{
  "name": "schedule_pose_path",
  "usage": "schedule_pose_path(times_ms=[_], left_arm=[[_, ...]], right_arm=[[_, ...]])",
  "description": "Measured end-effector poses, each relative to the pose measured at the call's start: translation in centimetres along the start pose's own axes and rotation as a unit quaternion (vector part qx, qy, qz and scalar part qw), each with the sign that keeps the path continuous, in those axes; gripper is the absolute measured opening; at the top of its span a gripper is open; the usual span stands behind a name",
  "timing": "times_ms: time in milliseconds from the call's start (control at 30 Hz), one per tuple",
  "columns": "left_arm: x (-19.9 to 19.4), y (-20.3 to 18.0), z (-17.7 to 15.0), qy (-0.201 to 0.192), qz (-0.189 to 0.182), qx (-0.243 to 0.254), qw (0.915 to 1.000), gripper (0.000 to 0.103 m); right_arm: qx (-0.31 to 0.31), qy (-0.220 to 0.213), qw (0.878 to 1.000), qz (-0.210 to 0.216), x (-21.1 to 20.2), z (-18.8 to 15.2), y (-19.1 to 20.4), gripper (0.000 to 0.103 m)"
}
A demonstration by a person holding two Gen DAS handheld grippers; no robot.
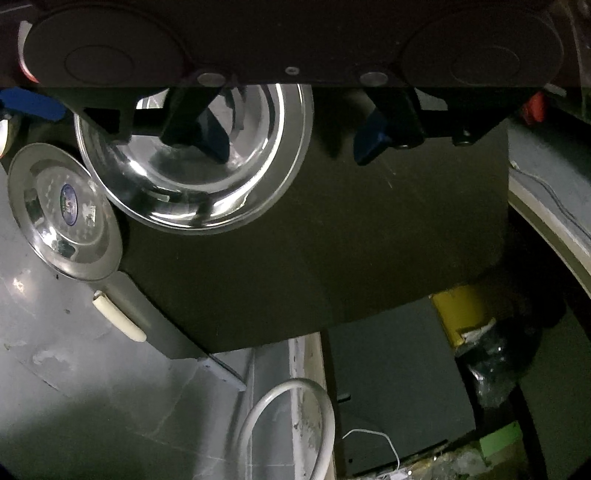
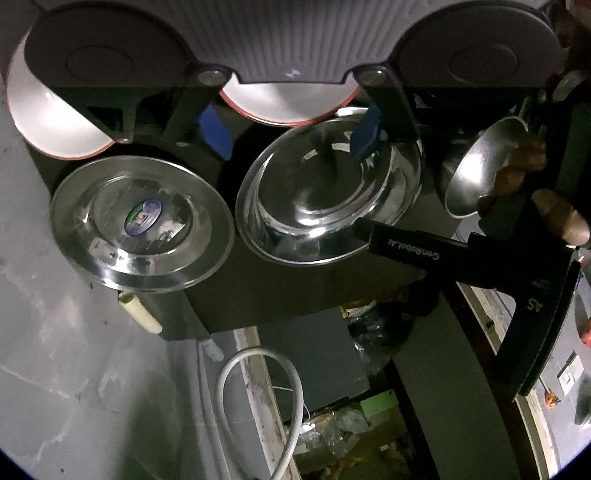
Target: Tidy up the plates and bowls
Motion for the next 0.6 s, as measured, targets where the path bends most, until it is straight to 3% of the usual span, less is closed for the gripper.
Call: schedule_pose_path(times_ms=[100, 267, 367, 600], left_arm=[[0.3, -0.3, 0.0, 0.007, -0.008, 0.003, 0.9999, 0.059], [0.6, -0.5, 0.1, 0.011, -0.013, -0.003, 0.9998, 0.039], [0.4, -0.3, 0.1, 0.011, -0.013, -0.007, 0.9998, 0.034], [-1.2, 0.1, -0.1, -0.014, -0.035, -0.024, 0.9990, 0.034]], right_arm=[[0.002, -0.001, 1.000, 0.005, 0.3, 0.0, -0.1, 0.075], [-0.004, 0.003, 1.000, 0.004, 1.0, 0.1, -0.1, 0.053], [-0.004, 0.000, 1.000, -0.008, 1.0, 0.1, -0.2, 0.047], [-0.006, -0.015, 1.000, -0.014, 0.4, 0.4, -0.3, 0.041]])
Point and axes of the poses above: each gripper's, at about its wrist camera, not at the fingertips, and x roughly the way its jaws point, y to its left, z to its top, the point moved 7 cm from there along x, roughly the way its jaws point, and after that the axes turned 5 degrees about -x, right-handed, at the moved point
